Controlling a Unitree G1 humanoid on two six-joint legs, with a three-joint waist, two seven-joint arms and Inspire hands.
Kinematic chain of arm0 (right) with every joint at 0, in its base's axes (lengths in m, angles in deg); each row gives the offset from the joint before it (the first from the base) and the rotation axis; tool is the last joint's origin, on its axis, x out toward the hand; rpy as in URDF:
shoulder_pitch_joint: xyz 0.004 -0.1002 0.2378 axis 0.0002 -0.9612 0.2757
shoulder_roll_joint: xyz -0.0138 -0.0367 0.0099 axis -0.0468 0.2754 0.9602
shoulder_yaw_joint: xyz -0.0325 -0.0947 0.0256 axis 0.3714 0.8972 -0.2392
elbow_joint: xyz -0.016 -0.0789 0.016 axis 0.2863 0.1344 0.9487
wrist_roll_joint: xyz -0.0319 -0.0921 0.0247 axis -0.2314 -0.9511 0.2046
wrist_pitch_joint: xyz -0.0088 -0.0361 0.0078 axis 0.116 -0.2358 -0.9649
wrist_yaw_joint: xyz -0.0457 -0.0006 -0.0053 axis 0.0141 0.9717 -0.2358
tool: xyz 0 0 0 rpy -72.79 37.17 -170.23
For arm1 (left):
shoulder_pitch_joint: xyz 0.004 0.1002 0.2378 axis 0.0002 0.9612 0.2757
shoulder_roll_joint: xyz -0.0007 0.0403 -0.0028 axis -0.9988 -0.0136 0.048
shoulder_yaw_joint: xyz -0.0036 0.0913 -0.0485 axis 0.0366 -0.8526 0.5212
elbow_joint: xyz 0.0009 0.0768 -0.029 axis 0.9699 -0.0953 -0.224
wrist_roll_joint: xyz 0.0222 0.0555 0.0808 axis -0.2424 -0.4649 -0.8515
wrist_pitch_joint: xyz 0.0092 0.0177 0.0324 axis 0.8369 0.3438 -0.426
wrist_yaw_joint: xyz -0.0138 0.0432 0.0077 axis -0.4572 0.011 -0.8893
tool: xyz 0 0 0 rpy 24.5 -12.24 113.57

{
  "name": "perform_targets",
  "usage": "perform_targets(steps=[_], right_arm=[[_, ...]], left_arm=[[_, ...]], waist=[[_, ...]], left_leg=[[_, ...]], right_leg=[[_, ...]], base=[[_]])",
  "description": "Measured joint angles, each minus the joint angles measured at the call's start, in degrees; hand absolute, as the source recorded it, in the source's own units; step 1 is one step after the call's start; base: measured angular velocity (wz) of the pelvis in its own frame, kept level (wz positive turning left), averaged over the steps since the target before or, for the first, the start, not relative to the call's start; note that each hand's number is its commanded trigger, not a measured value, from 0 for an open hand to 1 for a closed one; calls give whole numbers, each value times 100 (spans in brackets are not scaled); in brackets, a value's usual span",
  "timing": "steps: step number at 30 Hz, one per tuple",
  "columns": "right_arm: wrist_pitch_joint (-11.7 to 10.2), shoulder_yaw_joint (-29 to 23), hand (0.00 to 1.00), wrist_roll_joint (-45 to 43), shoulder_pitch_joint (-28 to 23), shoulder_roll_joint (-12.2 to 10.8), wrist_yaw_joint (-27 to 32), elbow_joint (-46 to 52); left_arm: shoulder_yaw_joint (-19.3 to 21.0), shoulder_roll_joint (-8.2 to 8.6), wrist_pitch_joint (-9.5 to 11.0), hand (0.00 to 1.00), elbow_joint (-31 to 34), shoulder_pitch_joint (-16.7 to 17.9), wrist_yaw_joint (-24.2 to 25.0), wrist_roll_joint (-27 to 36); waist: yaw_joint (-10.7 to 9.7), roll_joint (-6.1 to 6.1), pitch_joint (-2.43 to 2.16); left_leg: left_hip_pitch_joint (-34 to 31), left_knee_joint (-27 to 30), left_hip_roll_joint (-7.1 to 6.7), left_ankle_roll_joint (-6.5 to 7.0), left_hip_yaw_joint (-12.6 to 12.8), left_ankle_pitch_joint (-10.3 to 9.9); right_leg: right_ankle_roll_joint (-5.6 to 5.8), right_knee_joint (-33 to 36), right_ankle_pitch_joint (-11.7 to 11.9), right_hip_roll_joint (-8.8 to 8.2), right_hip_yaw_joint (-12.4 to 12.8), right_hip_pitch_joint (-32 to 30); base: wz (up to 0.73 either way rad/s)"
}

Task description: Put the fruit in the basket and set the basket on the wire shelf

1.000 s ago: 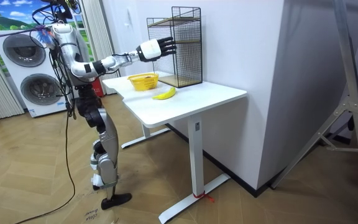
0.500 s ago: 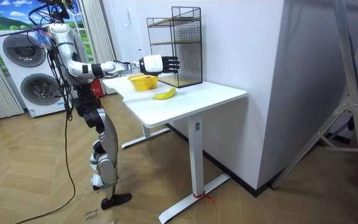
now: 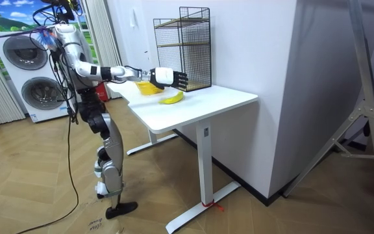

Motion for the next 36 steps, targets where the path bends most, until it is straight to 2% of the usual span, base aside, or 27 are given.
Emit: perform_targets(steps=[8,14,19,23,29,34,35,36], right_arm=[[113,-1,0,-327,141,4,-401,-528],[116,-24,0,-563,346,61,-697,-997],[99,-28,0,-765,522,75,-877,-1544],[58,-35,0,-812,756,98,-997,-2049],[36,-103,0,-1143,919,203,-1247,-2453],[67,-186,0,-1404,1005,209,-1353,-2577],[73,-205,53,-1453,1010,207,-1382,-2600],[96,-213,87,-1497,1009,197,-1394,-2601]], left_arm=[[26,-16,-41,0,204,35,96,-5],[240,-23,-146,0,187,52,133,11],[235,-14,-164,0,100,55,100,-7],[236,-17,-243,0,-107,-11,99,-3],[288,-3,-382,0,-156,-53,150,-34],[545,3,-462,0,-151,-110,197,-44],[614,1,-494,0,-151,-121,196,-44],[644,-2,-516,0,-151,-122,195,-43]], waist=[[61,12,-3],[45,26,6],[6,7,-25],[-20,13,-29],[121,43,-52],[143,18,-70],[146,5,-82],[147,-8,-92]], left_leg=[[6,8,-1,0,-16,0],[97,8,-1,0,-24,0],[113,44,-13,0,-137,0],[193,43,-16,-1,-273,-4],[277,80,-20,-3,-324,-3],[231,143,-36,-2,-346,-3],[229,143,-37,-2,-347,-3],[235,144,-37,-2,-348,-3]], right_leg=[[0,-8,0,-3,-21,-6],[0,-19,0,-4,-32,94],[0,-22,0,-20,-147,206],[0,-26,0,-25,-244,350],[-1,-39,-1,-27,-302,441],[-4,-107,0,-39,-344,450],[-4,-107,0,-37,-347,453],[-5,-105,2,-34,-348,470]], base=[[1],[1],[12],[13],[4],[4],[0],[0]])
